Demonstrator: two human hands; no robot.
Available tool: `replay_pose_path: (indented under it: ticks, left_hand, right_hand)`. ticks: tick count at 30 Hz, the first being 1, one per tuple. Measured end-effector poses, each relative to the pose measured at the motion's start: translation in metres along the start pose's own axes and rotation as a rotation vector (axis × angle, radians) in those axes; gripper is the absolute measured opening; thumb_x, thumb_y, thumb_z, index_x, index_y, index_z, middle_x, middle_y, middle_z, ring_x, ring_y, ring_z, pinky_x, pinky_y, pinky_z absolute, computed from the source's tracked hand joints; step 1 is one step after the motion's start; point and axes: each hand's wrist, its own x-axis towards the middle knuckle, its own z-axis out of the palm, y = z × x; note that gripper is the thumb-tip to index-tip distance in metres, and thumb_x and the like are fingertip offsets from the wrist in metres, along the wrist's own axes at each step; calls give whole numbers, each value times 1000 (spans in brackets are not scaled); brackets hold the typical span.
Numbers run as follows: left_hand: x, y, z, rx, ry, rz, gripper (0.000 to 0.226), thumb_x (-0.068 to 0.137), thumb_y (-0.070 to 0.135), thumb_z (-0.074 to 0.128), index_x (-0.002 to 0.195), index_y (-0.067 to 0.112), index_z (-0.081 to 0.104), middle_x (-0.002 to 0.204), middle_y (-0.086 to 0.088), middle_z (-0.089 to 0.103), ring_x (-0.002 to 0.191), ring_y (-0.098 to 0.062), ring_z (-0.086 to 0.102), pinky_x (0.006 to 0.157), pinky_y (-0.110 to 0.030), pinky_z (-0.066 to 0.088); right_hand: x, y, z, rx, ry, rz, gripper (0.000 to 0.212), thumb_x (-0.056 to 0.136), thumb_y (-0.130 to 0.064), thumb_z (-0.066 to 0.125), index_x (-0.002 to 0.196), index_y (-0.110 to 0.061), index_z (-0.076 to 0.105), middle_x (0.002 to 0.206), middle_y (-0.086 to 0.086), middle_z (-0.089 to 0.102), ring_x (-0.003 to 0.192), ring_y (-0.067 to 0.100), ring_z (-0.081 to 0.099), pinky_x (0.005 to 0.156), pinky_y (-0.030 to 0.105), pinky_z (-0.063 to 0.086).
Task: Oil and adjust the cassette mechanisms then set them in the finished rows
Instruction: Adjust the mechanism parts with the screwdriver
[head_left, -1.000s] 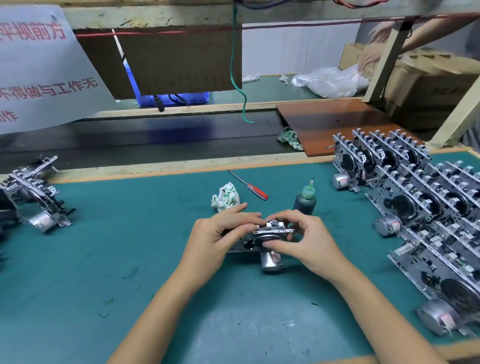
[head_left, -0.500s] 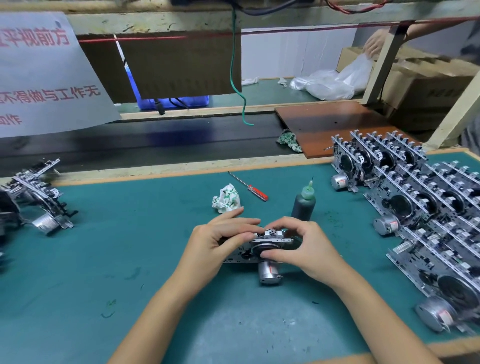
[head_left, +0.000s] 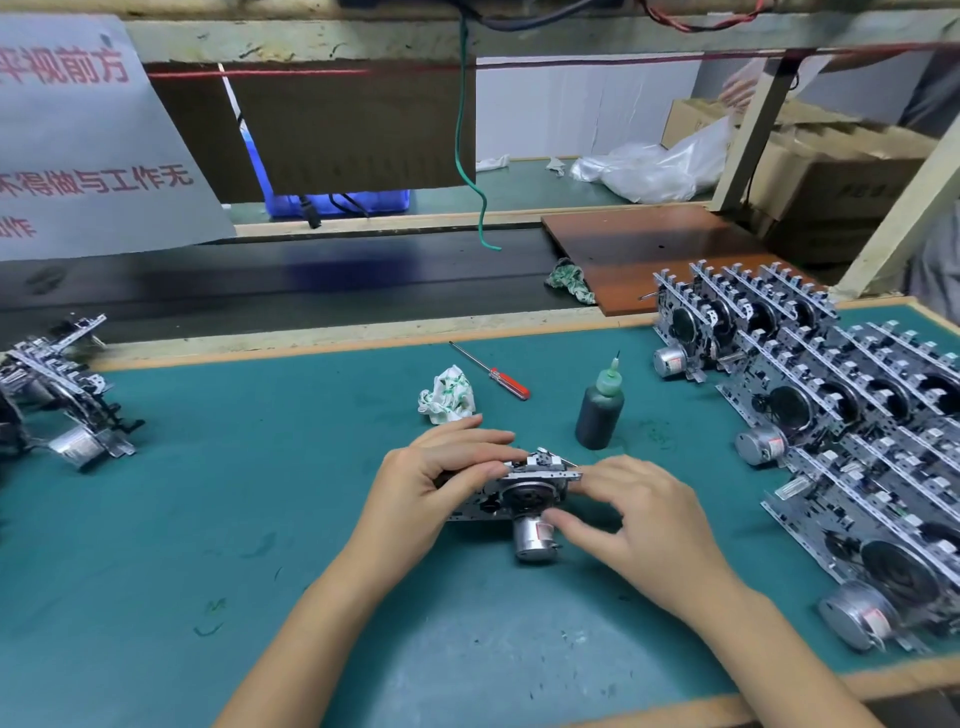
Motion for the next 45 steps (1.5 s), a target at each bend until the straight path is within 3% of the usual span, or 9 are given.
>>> replay_pose_path:
  ticks: [6, 11, 15, 25, 28, 31, 35, 42, 45]
  left_hand:
    - [0, 1, 1, -8, 15, 4, 22, 81, 32, 60, 90, 49, 72, 106, 27, 66, 119, 7, 49, 100, -10, 33]
    - [0, 2, 0, -10, 12, 13, 22, 81, 33, 59, 89, 50, 71, 106, 27, 67, 118, 5, 51, 99, -10, 33]
    - [-1, 2, 1, -2, 16, 15, 22, 85, 24, 63, 90, 44, 71, 104, 26, 67, 115, 4, 52, 98, -11, 35]
    - [0, 5, 3, 7, 25, 129, 23, 86, 18, 60, 92, 38, 70, 94, 26, 70, 100, 1, 61, 100, -12, 34]
    - [0, 3, 3, -3, 27, 114, 24, 86, 20, 61, 91, 41, 70, 96, 29, 68, 104, 3, 59, 100, -10, 33]
    - [0, 3, 2, 3, 35, 107, 24, 85, 22, 61, 90, 43, 70, 96, 32, 67, 107, 7, 56, 98, -7, 31]
    - [2, 1, 3, 10, 35, 98, 22, 86, 21, 63, 90, 42, 71, 97, 29, 68, 107, 4, 57, 100, -12, 34]
    - [3, 4, 2, 10, 12, 98, 15, 85, 29, 61, 89, 41, 70, 96, 30, 68, 103, 3, 59, 96, -11, 36]
    - [3, 7, 0, -29, -18, 46, 16, 79, 33, 60, 89, 38, 72, 96, 26, 69, 102, 4, 59, 88, -8, 39]
  right_hand:
    - [3, 3, 3, 28, -16, 19, 34, 71, -54, 72, 93, -29, 72, 92, -19, 66, 93, 6, 58, 79, 26, 46]
    - [17, -3, 3, 545, -186, 118, 47, 68, -42, 78, 108, -52, 57, 109, -24, 60, 111, 1, 52, 92, 11, 37]
    - [24, -6, 6, 699, -199, 150, 37, 71, -14, 82, 97, -34, 65, 102, -10, 67, 101, 6, 60, 91, 22, 42]
    - [25, -8, 6, 762, -146, 128, 32, 68, -5, 82, 94, -20, 69, 98, -9, 66, 96, 5, 62, 87, 15, 43]
    - [23, -7, -1, 679, -212, 96, 33, 70, -21, 82, 98, -29, 67, 102, -18, 64, 103, 3, 58, 91, 15, 39]
    - [17, 1, -8, 227, -102, -12, 43, 73, -59, 68, 107, -33, 66, 103, -25, 62, 104, -3, 51, 89, 12, 36]
    - [0, 6, -5, -110, 33, -180, 45, 81, -54, 50, 82, -16, 72, 82, -9, 67, 81, 15, 61, 68, 27, 50]
    - [6, -3, -15, -214, -99, -161, 57, 81, -63, 38, 86, -17, 73, 86, -11, 68, 85, 17, 61, 71, 30, 50]
    - [18, -11, -28, -140, 3, -142, 55, 80, -65, 38, 92, -21, 68, 84, -11, 64, 83, 14, 59, 69, 30, 47]
